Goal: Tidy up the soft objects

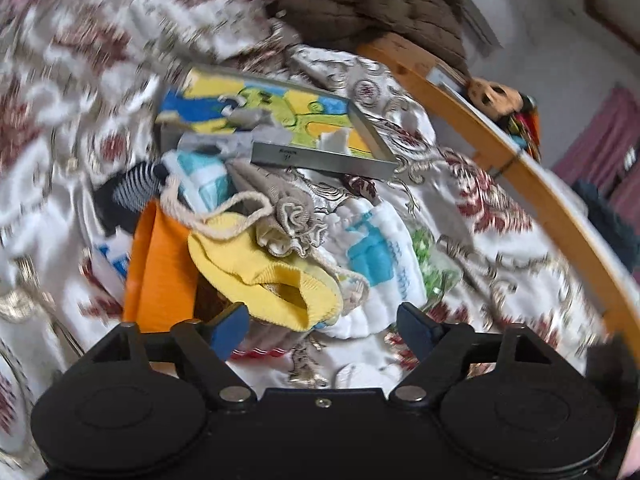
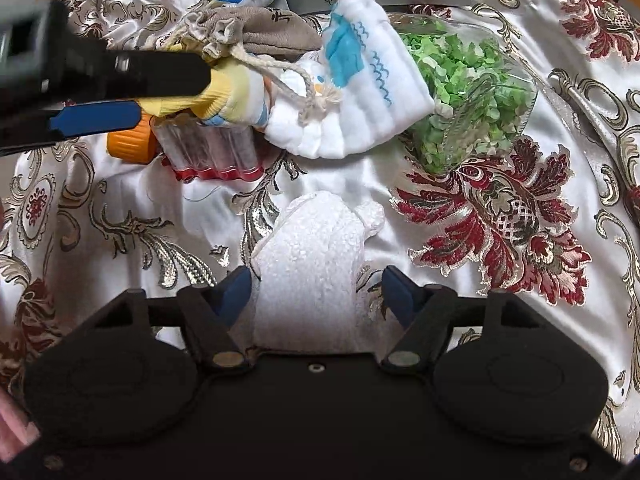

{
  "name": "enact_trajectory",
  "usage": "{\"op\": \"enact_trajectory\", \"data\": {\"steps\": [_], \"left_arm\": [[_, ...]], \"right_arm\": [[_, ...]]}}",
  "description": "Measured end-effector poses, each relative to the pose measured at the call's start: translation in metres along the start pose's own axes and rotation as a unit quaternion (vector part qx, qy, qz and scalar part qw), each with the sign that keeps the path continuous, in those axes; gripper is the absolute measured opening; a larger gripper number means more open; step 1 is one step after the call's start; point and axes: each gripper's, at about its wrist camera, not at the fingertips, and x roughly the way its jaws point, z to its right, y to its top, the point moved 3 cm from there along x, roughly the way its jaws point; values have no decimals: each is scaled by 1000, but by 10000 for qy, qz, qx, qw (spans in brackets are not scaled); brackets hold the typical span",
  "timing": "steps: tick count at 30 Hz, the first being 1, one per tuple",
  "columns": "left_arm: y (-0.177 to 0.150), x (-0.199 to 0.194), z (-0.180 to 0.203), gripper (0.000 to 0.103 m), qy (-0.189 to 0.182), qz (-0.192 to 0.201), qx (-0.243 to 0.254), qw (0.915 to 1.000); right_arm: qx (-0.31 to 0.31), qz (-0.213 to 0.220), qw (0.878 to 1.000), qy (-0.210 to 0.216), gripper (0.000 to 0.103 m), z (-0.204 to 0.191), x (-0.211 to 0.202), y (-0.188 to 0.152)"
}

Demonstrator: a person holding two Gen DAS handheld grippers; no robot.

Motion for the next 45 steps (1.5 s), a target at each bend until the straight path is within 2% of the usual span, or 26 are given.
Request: {"op": "enact_trajectory", "data": {"steps": [6, 9, 13, 16, 19, 20, 24, 27, 31, 36, 38, 40, 42, 45], "left_arm": [[1, 13, -9, 67, -161, -345, -848, 9957], [-1, 17, -15, 65, -209, -488, -1240, 9909], [-4, 22, -28, 65, -299, -645, -1826, 9806], [-4, 25, -35, 65, -354, -639, -2085, 9753], [-2, 26, -39, 65, -447, -558, -2250, 9717], [-1, 27, -39, 62, -481, -547, -2297, 9705], [0, 30, -38, 35, -543, -582, -2336, 9691], [-3, 31, -43, 25, -526, -575, -2513, 9648], [-4, 27, -48, 25, -492, -469, -2704, 9603], [0, 20, -54, 32, -453, -289, -2883, 9560], [1, 21, -53, 31, -450, -305, -2829, 9576], [0, 23, -51, 23, -476, -355, -2764, 9592], [-1, 24, -49, 7, -465, -383, -2700, 9610], [-1, 23, -52, 1, -433, -308, -2755, 9598]], "right_arm": [[-68, -21, 10000, -24, 50, -2, 9, 1], [-71, -26, 10000, -37, 43, -2, 12, 3], [-30, -44, 10000, -31, 42, -2, 16, 3], [-12, -36, 10000, -13, 42, 0, 16, 2], [64, -36, 10000, 22, 41, 2, 16, 2], [76, -31, 10000, 24, 40, 2, 16, 2], [90, -7, 10000, 31, 39, 2, 15, 2], [119, 4, 9999, 49, 39, 0, 13, 2], [125, 15, 9999, 73, 39, -3, 11, 1], [140, 23, 9999, 98, 39, -5, 9, 1], [130, 25, 9999, 101, 39, -6, 9, 1], [122, 30, 9999, 104, 39, -8, 8, 0], [114, 46, 9999, 109, 39, -9, 7, 1], [111, 99, 9998, 127, 38, -10, 5, 1]]}}
